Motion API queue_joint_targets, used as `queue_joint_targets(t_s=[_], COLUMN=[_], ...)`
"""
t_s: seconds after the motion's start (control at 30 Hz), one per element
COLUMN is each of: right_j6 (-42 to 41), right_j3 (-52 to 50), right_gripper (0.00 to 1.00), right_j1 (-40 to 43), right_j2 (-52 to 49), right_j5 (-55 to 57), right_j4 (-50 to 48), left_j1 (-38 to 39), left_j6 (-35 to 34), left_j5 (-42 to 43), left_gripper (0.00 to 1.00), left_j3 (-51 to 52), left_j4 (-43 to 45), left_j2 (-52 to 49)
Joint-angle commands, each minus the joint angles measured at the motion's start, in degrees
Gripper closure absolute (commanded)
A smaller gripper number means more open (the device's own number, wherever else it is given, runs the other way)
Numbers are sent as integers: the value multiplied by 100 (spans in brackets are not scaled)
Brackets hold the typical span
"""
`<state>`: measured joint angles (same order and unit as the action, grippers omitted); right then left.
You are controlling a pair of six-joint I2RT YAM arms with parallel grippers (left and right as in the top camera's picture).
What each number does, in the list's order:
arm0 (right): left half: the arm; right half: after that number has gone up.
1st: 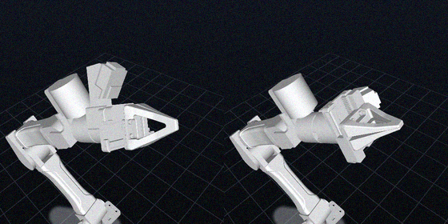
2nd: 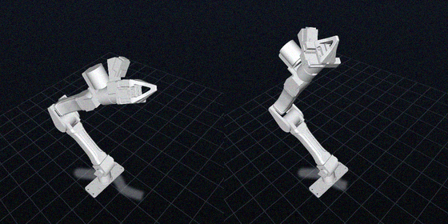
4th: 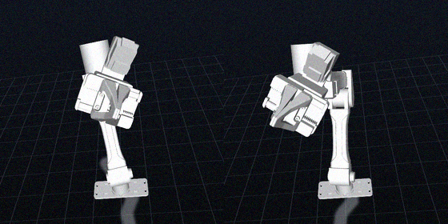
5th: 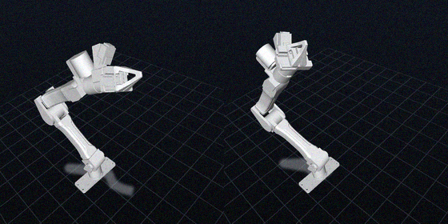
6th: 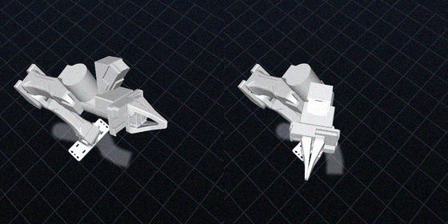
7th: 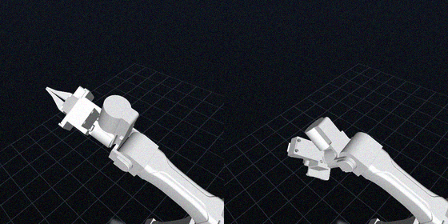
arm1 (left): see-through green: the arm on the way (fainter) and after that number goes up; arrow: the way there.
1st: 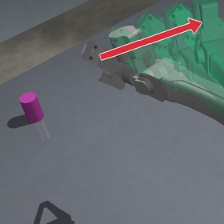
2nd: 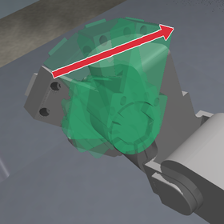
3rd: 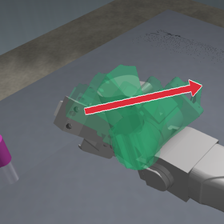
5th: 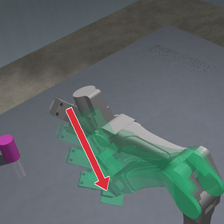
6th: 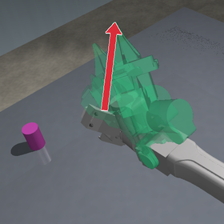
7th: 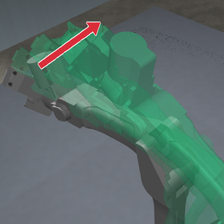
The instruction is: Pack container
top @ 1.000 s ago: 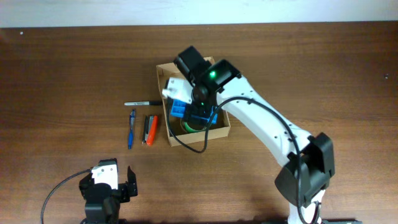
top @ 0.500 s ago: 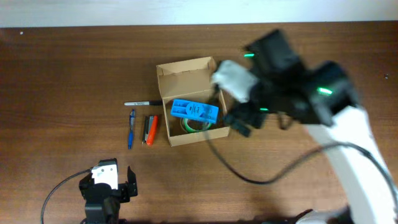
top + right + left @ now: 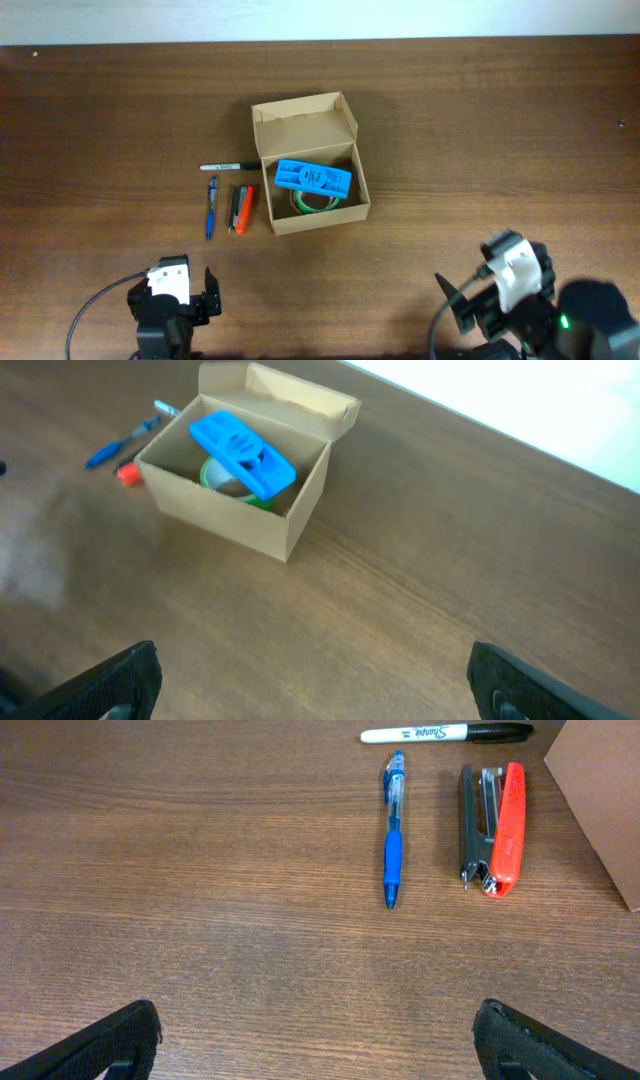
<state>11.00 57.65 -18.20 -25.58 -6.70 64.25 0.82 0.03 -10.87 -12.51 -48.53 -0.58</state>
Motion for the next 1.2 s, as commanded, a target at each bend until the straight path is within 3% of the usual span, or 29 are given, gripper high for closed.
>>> queue_joint_targets(t_s=[0.0,0.17,0.37,1.17], right_j6=[-682,-1156,-1152,-1150], right_j3=[-330,-636,-1314,-1329], right_gripper=[1,1,1,1], right_j1=[37,37,37,35], right_j2=[584,925,927,927], right_j5=[518,1268,1362,1513], right_j4=[-205,-527,-833,-743], left_j1=[-31,-31,-31,-31], left_j6=[87,87,87,87], left_j5=[61,61,61,61], left_gripper=[0,1,0,1], left_j3=[48,48,48,48], left_j4=[11,11,11,11], left_j2=[24,24,24,24])
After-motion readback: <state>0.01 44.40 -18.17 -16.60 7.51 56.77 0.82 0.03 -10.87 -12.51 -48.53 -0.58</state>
